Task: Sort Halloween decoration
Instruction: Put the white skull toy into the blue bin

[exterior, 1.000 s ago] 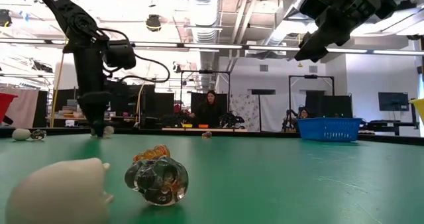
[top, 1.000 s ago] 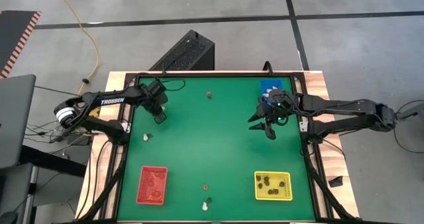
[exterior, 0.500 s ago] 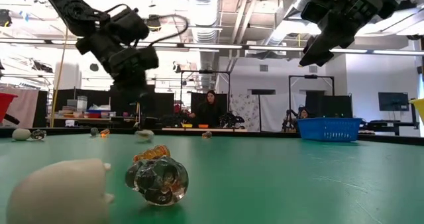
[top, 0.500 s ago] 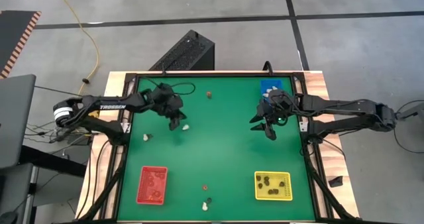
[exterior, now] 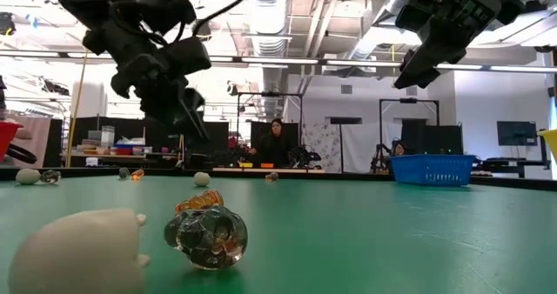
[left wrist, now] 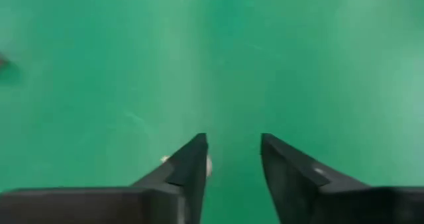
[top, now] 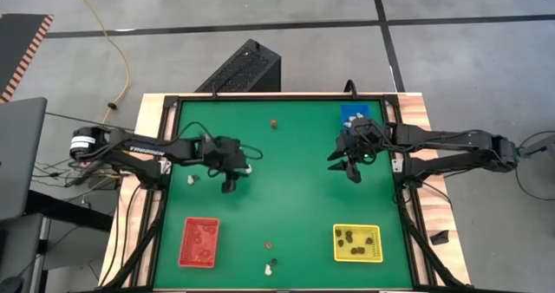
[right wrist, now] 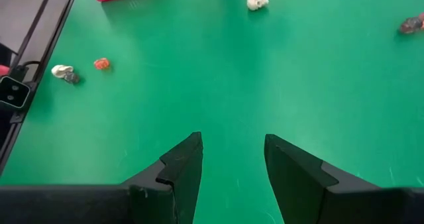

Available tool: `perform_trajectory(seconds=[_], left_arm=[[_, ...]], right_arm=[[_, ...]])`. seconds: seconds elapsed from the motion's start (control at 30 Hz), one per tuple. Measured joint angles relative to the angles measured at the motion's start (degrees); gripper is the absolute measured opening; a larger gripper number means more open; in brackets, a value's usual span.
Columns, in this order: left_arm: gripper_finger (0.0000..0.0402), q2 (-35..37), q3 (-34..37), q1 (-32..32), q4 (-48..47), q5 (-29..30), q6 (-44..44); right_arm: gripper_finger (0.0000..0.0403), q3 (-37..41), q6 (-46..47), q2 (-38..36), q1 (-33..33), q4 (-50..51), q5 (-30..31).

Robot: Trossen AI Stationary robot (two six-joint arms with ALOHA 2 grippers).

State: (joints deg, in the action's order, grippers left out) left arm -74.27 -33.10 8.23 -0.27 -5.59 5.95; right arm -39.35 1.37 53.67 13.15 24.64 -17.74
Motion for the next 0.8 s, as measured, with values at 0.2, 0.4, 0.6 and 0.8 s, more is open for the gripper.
perform_trajectory(seconds=[0.2,0.4,0.6,0.8], left_arm=[[0.0203,-4.25,0.00,-2.47,3.04,5.58,1.02],[0.0214,-10.95,-3.58,-1.65,0.70,4.84,15.01],[0.0208,-17.43,-11.96,1.60,-11.30,4.78,22.74],[0.0197,-20.42,-16.04,3.28,-17.54,3.84,27.72]], right_arm=[[0.0193,-0.02,-0.31,0.00,0.00,-0.88,0.04],[0.0193,-0.02,-0.05,0.00,-0.02,-0.92,0.02],[0.0193,-0.02,0.56,0.00,-0.50,-0.87,0.00],[0.0193,-0.02,0.56,0.00,-1.58,-0.84,0.00]])
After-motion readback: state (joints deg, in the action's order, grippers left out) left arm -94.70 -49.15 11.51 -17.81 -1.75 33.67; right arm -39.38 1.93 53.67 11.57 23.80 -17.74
